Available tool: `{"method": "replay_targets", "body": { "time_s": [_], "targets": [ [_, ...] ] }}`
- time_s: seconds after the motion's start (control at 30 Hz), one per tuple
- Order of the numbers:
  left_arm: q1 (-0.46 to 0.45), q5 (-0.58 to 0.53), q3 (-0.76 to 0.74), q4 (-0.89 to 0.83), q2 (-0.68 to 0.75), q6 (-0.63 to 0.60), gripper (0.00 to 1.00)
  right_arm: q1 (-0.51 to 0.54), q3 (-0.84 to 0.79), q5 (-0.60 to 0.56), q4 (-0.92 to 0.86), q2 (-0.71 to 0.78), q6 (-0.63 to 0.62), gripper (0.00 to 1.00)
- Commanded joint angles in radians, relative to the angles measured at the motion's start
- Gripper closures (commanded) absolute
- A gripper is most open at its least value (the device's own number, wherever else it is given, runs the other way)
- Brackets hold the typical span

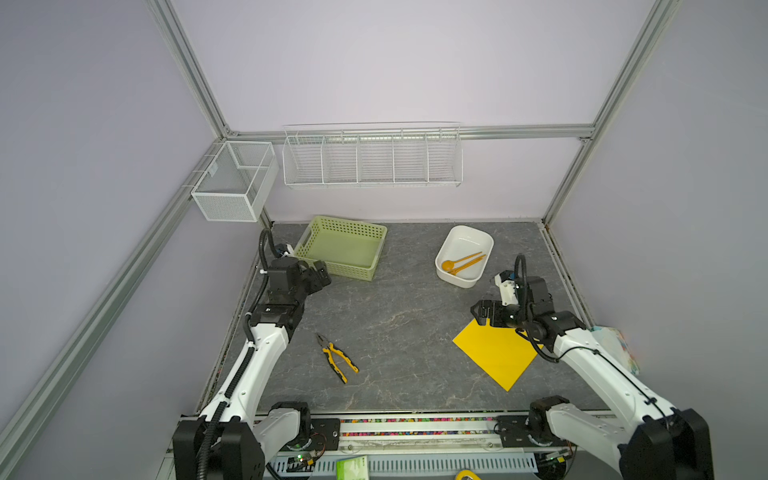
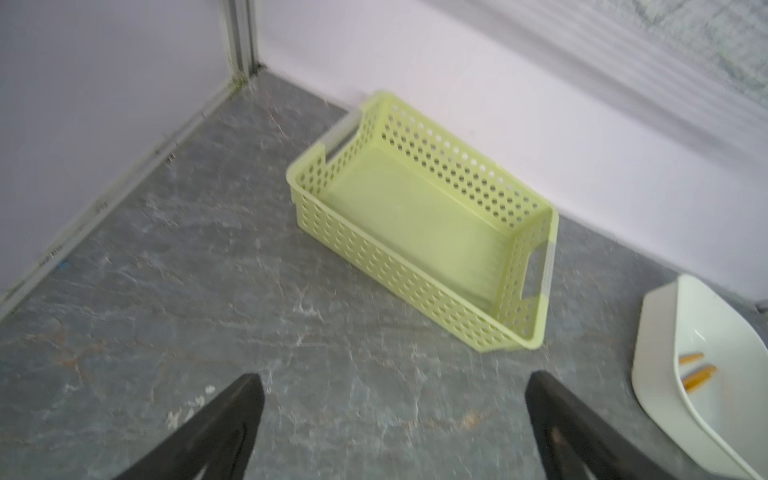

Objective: Place the utensils on the paper napkin and roll it up
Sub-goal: 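Grasp the yellow napkin corner with the right gripper while the left arm rises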

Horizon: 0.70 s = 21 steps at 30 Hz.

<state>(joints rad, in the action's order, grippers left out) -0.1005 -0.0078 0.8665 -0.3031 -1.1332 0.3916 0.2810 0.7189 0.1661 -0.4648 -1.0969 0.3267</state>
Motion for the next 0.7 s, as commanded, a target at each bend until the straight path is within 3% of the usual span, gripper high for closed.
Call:
{"method": "replay_targets", "body": {
  "time_s": [0.0,0.23,0.5,0.67],
  "targets": [
    [-0.004,0.166,0.126,-0.295,-0.076,-0.004,0.01,0.060,0.029,0.064,-0.121,-0.041,0.078,0.00],
    [-0.005,0.300,0.275,-0.446,-0.170,-0.134,0.01,0.128,-0.031,0.133,-0.046,-0.107,0.164,0.00],
    [-0.002,0.243,0.265,-0.404,-0.167,-0.238,0.01,0.175,-0.039,0.139,-0.003,-0.206,0.193,0.00],
    [-0.002,0.217,0.230,-0.377,-0.109,-0.215,0.01,0.185,-0.033,0.155,0.023,-0.251,0.193,0.00]
  ]
}}
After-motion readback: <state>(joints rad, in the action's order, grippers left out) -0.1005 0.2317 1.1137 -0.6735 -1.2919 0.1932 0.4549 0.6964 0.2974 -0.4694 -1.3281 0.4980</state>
